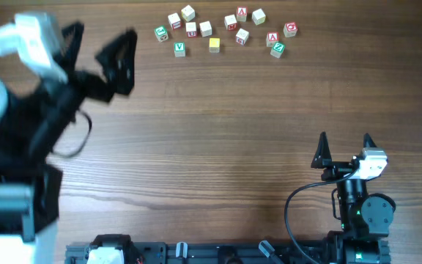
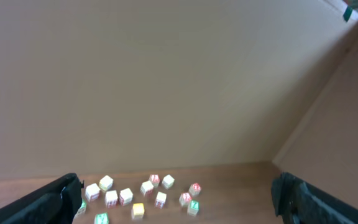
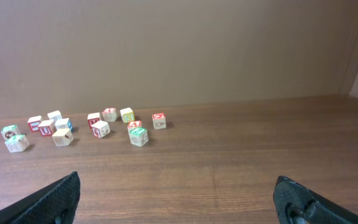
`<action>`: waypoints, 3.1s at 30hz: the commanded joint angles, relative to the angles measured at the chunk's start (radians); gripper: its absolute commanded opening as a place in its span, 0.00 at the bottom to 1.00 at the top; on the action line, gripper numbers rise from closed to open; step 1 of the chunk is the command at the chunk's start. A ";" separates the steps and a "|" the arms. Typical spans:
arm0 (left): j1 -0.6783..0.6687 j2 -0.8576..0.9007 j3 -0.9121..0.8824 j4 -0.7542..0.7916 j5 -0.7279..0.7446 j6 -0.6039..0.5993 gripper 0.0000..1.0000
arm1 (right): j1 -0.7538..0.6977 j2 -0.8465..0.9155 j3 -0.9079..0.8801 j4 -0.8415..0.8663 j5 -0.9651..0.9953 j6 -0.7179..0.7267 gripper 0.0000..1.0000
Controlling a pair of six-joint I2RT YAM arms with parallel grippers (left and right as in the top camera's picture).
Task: Form a circle
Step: 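Reach the left gripper to the green V block and grasp it, then carry the V block toward table center and set it down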
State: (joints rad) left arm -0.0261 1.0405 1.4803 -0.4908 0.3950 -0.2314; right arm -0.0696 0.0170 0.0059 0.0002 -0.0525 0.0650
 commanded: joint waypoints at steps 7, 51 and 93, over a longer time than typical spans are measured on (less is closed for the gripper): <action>-0.088 0.434 0.500 -0.219 0.032 0.016 1.00 | 0.004 -0.003 -0.001 0.001 -0.016 -0.012 1.00; -0.187 1.429 0.500 0.010 -0.367 0.014 0.86 | 0.004 -0.003 -0.001 0.001 -0.017 -0.012 1.00; -0.340 1.080 0.097 -0.519 -0.544 -0.471 0.04 | 0.004 -0.003 -0.001 0.001 -0.016 -0.012 0.99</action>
State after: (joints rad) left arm -0.3508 2.1136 1.6276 -1.0260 -0.0673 -0.6029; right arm -0.0696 0.0166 0.0059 -0.0006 -0.0525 0.0650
